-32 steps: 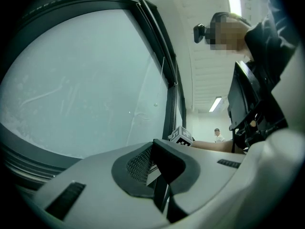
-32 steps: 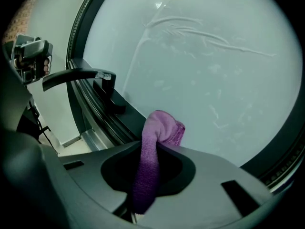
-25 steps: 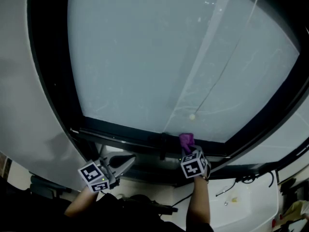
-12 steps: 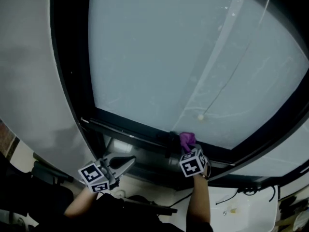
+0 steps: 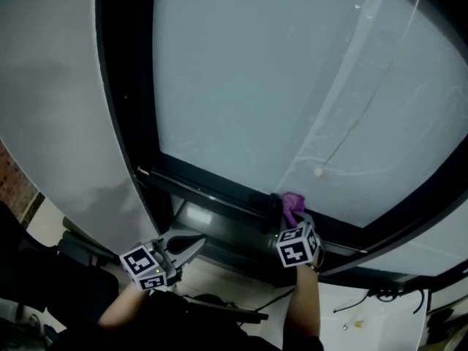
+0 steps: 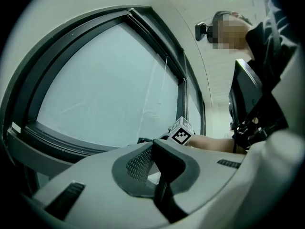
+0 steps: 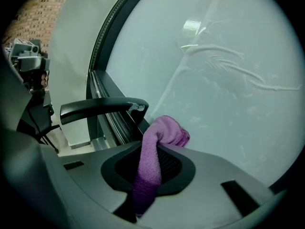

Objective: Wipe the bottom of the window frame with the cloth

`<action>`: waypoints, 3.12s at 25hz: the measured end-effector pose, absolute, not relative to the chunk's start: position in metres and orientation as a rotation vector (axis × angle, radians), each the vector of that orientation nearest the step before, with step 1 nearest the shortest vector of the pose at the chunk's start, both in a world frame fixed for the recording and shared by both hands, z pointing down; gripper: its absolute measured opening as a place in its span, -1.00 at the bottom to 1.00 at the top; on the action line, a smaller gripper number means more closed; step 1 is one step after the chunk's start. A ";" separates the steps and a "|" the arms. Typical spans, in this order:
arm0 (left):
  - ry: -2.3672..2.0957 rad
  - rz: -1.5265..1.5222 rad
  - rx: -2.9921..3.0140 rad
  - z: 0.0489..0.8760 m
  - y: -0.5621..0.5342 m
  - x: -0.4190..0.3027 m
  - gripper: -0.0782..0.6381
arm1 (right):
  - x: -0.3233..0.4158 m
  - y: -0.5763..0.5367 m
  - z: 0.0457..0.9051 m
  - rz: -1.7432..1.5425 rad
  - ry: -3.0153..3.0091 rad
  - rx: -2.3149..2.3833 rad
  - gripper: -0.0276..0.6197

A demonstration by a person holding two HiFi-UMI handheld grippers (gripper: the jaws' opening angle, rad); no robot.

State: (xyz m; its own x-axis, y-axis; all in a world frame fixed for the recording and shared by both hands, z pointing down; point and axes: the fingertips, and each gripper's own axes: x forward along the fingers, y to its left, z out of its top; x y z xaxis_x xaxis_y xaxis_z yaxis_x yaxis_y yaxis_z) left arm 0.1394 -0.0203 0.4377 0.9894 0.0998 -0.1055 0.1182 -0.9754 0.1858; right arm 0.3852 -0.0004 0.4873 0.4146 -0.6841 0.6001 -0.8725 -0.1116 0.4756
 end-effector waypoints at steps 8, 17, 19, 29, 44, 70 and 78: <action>0.283 -0.159 2.950 0.432 -0.041 0.134 -0.80 | 0.376 -0.007 0.479 0.265 -1.270 1.931 -0.71; 0.369 -0.138 2.919 0.435 -0.075 0.112 -0.80 | 0.363 -0.010 0.486 0.310 -1.277 2.056 -0.71; 0.391 -0.129 2.916 0.435 -0.077 0.108 -0.80 | 0.361 -0.008 0.488 0.308 -1.303 2.080 -0.71; 0.466 -0.093 2.905 0.438 -0.085 0.093 -0.80 | 0.343 -0.006 0.502 0.231 -1.173 2.241 -0.71; 0.528 -0.092 2.897 0.443 -0.110 0.082 -0.80 | 0.304 -0.025 0.508 0.242 -0.978 2.432 -0.71; 0.593 -0.094 2.858 0.442 -0.147 0.058 -0.80 | 0.302 -0.076 0.475 0.292 -0.876 2.440 -0.71; 0.478 -0.118 2.883 0.438 -0.153 0.061 -0.80 | 0.308 -0.099 0.467 0.254 -0.939 2.321 -0.71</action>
State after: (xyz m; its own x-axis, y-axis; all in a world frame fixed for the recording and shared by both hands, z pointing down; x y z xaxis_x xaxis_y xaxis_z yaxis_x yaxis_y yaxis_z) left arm 0.0608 -0.1525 0.4380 0.9440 0.3096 -0.1139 0.3270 -0.9239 0.1989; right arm 0.3076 -0.0993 0.4666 0.7293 -0.5641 0.3871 -0.6824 -0.5589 0.4712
